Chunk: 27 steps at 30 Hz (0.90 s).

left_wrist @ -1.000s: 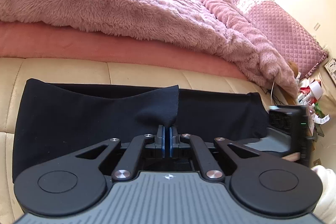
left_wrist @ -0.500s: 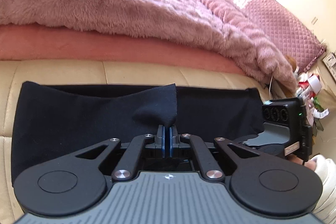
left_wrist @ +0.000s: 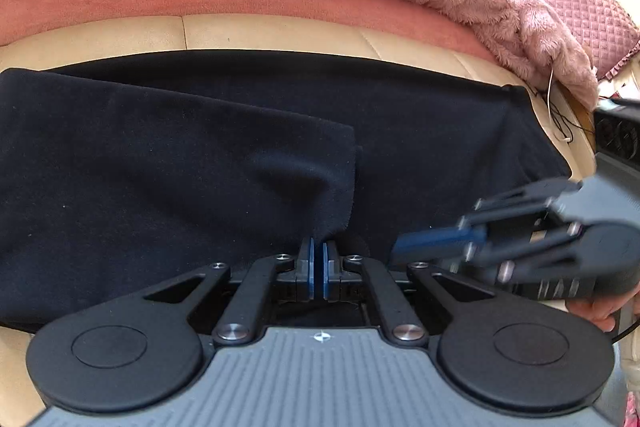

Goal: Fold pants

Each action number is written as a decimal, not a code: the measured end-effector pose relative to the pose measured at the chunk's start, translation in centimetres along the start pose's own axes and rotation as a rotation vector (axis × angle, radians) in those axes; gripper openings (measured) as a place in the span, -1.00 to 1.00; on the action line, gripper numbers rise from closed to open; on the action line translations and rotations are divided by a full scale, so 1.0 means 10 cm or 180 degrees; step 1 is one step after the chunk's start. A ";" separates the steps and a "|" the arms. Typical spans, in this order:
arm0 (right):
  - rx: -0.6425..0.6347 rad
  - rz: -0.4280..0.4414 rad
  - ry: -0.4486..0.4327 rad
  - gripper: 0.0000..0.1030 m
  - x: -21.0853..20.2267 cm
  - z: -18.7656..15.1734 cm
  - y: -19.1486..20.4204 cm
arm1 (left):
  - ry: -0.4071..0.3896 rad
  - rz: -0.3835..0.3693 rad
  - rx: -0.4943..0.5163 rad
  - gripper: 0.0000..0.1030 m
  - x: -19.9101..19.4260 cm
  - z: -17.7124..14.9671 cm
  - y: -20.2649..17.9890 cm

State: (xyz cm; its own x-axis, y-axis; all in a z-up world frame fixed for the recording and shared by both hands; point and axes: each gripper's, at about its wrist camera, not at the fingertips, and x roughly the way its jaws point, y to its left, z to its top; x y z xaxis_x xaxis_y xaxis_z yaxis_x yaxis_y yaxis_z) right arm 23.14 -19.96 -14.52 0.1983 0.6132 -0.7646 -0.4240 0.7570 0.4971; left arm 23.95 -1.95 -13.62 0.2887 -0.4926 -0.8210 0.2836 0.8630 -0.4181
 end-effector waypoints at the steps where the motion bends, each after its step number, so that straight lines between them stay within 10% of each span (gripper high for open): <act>1: 0.0031 -0.0111 -0.0134 -0.83 -0.05 0.01 0.00 | -0.0014 -0.0004 -0.0013 -0.95 0.00 -0.01 0.01; 8: -0.0147 -0.0254 -0.0326 -0.86 0.03 0.09 0.15 | -0.0210 0.0050 0.0261 -0.96 -0.27 0.00 -0.10; 19: -0.0596 -0.0972 -0.0252 -1.00 0.25 0.09 0.33 | 0.0215 0.0175 0.0655 -0.96 0.10 0.06 -0.27; 25: -0.0375 -0.0870 -0.0257 -1.00 0.17 0.06 0.18 | 0.0265 -0.0135 0.0276 -0.79 0.02 0.11 -0.11; 27: -0.0231 -0.0888 -0.0326 -0.70 0.12 0.08 0.20 | 0.0221 -0.0366 0.0138 -0.76 -0.03 0.07 -0.05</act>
State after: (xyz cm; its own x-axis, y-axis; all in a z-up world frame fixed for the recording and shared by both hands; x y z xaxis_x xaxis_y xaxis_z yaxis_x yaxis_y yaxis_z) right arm 23.24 -17.53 -14.16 0.4024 0.4062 -0.8204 -0.4019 0.8836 0.2403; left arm 24.38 -2.33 -12.91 0.1885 -0.5777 -0.7942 0.3509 0.7949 -0.4949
